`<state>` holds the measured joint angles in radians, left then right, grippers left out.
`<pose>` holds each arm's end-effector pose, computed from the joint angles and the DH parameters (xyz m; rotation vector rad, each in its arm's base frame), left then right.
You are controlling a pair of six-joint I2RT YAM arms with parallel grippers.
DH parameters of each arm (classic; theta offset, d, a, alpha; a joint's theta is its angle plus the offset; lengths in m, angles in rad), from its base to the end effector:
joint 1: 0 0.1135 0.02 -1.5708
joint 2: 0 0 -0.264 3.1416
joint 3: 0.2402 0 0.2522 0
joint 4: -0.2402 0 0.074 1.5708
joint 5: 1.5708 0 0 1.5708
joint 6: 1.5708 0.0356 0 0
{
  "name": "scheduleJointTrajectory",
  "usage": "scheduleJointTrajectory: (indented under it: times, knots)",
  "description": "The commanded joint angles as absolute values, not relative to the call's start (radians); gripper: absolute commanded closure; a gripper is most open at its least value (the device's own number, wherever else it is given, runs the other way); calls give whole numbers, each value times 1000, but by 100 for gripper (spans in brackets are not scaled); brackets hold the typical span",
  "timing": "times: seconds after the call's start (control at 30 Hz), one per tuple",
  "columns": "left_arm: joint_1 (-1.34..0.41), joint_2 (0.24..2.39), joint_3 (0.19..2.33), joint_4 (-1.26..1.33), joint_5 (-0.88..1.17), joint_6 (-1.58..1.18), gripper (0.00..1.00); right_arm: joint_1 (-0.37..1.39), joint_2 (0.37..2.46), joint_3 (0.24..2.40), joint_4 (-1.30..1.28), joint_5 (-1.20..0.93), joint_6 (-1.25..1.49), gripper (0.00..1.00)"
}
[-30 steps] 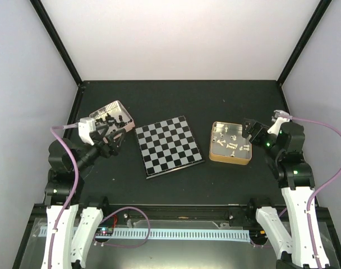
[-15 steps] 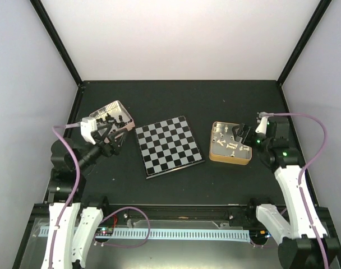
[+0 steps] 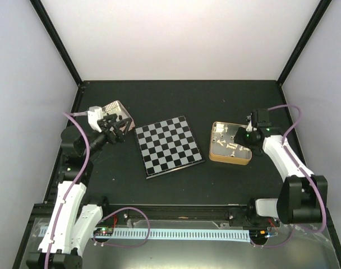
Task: Set up the chess pieces on the board
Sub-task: Pick up the chess piece from the storage box.
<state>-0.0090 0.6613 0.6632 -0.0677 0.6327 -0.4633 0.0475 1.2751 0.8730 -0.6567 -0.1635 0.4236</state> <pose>0.1588 -0.0225 0.3293 0.1191 1.6930 -0.8719 0.2449 0.0174 0.2303 0.4407 2.6207 0.3740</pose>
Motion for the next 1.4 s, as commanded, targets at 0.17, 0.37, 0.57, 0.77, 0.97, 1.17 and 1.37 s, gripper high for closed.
scheduleJointTrajectory:
  times: [0.17, 0.37, 0.57, 0.77, 0.97, 1.17, 1.37]
  knots:
    - [-14, 794, 698, 68, 638, -480, 1, 63, 1510, 967, -592, -32, 410, 57]
    - [-14, 824, 712, 37, 638, -480, 1, 69, 1654, 1065, -564, -6, 405, 71]
    - [-15, 818, 712, 27, 629, -478, 1, 77, 1724, 1093, -570, 27, 406, 81]
    - [-28, 801, 705, 21, 609, -474, 1, 84, 1752, 1087, -578, 27, 400, 77]
    - [-43, 785, 712, -3, 568, -458, 1, 96, 1788, 1107, -595, 39, 400, 86]
    - [-52, 769, 707, -6, 542, -459, 1, 123, 1719, 1108, -620, 124, 411, 95]
    - [-63, 743, 700, -13, 497, -463, 1, 190, 1597, 1114, -668, 133, 407, 96]
